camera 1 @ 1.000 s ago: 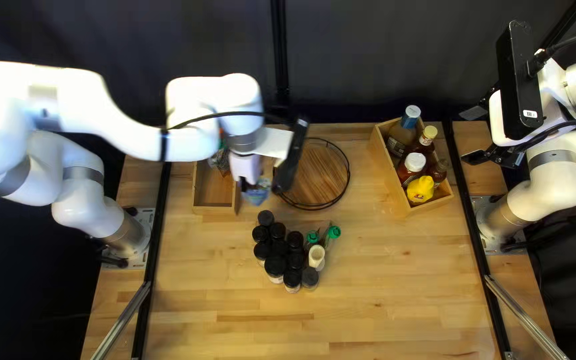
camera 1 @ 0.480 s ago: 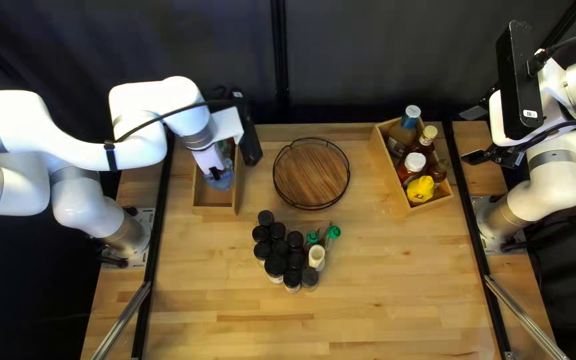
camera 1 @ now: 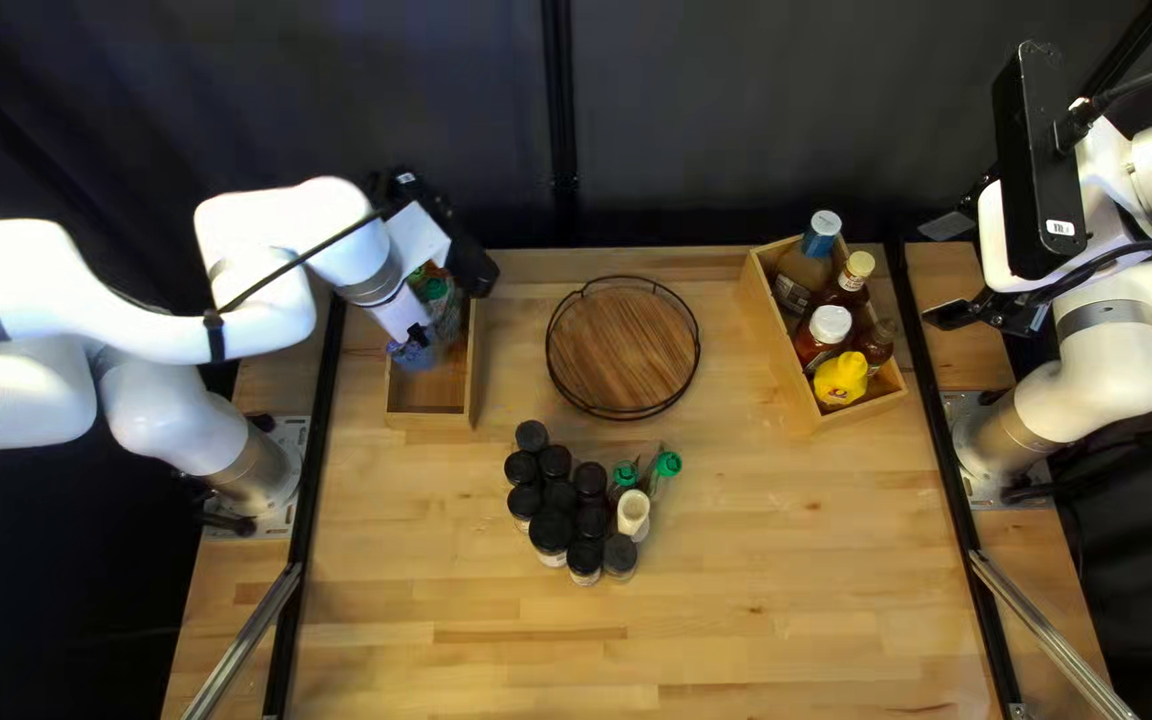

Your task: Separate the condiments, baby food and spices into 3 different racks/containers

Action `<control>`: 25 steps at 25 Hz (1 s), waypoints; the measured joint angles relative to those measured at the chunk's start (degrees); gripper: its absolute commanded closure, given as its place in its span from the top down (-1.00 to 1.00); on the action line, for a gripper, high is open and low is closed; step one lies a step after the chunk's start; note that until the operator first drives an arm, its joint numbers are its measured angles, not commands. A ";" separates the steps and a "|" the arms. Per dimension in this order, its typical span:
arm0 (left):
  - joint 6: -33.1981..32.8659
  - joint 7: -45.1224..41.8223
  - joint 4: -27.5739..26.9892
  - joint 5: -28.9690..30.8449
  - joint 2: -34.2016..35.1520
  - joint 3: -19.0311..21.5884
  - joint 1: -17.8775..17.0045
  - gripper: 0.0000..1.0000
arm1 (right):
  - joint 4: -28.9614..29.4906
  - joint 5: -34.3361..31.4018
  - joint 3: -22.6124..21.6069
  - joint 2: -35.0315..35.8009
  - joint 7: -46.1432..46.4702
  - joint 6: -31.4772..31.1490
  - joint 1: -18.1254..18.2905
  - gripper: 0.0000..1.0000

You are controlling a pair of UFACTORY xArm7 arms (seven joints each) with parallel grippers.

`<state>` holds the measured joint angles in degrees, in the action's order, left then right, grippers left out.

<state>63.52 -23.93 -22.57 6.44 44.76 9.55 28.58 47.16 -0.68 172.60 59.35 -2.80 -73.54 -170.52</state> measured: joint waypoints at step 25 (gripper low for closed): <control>-1.74 -1.65 -3.99 2.63 -8.09 0.74 3.15 1.00 | 0.00 0.00 0.00 0.00 0.00 0.00 0.00 1.00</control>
<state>61.78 -25.58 -26.56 9.07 36.67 10.29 31.73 47.16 -0.68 172.60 59.35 -2.80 -73.54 -170.52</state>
